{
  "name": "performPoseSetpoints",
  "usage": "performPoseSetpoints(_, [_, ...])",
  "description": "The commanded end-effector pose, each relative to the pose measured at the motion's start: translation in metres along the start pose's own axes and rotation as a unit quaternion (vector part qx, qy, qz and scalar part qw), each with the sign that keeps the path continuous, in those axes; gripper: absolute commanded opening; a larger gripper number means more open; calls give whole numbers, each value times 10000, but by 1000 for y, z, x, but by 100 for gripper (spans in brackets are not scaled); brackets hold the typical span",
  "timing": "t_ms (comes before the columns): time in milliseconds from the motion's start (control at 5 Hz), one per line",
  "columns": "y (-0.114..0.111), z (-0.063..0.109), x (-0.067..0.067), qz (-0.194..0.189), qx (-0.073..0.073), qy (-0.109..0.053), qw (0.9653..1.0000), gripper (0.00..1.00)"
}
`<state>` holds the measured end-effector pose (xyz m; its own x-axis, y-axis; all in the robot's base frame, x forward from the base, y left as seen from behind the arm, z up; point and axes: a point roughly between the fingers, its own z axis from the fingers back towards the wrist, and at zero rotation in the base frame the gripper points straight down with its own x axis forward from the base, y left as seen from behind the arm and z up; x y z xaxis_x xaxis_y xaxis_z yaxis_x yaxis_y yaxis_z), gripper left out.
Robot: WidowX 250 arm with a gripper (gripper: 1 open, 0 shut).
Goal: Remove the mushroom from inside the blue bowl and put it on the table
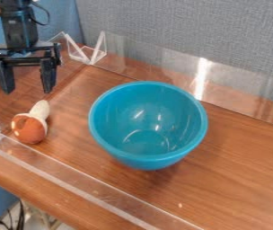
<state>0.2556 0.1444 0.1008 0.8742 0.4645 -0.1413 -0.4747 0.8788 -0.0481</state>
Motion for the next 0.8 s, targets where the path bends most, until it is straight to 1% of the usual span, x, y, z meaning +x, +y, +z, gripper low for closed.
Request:
performPoseSetpoints(0, [3, 24, -9, 171, -13, -341, 9993, 100])
performPoseSetpoints(400, [7, 11, -20, 614, -25, -359, 9975, 100])
performPoseSetpoints(600, [8, -2, -15, 781, -64, -358, 9963, 100])
